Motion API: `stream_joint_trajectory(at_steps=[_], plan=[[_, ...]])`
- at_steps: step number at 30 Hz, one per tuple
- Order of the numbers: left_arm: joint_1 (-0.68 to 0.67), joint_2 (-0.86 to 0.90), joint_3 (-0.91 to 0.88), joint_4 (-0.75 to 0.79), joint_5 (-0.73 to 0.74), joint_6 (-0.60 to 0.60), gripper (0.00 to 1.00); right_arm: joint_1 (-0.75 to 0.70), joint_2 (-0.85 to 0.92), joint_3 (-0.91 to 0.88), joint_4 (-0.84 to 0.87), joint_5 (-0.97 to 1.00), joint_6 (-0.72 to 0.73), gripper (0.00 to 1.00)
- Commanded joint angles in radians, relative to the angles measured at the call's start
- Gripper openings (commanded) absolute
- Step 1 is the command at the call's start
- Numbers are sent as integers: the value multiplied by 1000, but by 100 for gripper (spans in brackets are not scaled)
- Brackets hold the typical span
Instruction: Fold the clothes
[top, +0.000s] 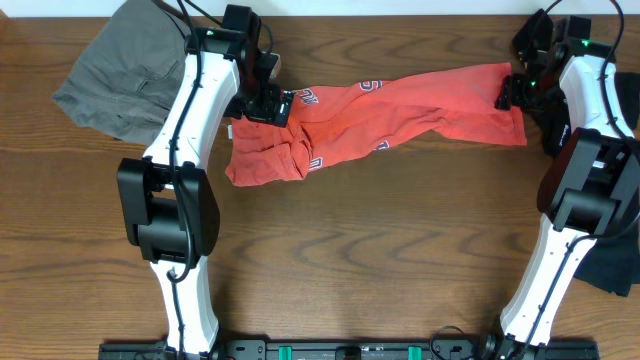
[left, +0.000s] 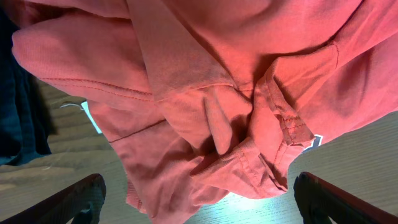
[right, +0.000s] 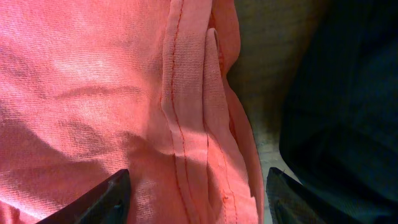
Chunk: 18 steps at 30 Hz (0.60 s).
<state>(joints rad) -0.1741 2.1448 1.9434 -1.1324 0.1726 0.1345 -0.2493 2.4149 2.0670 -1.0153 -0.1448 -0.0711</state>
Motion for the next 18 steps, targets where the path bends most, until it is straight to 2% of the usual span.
stream_joint_trajectory(at_steps=[1, 10, 12, 13, 17, 18], plan=[[1, -33, 26, -3, -9, 6, 98, -9, 9, -23, 6, -17, 19, 68], [1, -33, 26, -3, -9, 7, 98, -17, 9, -136, 66, -36, 34, 68], [1, -33, 26, -3, -9, 7, 98, -20, 9, -157, 71, -51, 39, 65], [1, -33, 26, -3, -9, 7, 98, -20, 9, -164, 73, -51, 50, 63], [1, -33, 26, -3, -9, 7, 98, -21, 9, -168, 80, -70, 79, 30], [1, -33, 26, -3, -9, 7, 98, -22, 8, -166, 82, -69, 79, 25]])
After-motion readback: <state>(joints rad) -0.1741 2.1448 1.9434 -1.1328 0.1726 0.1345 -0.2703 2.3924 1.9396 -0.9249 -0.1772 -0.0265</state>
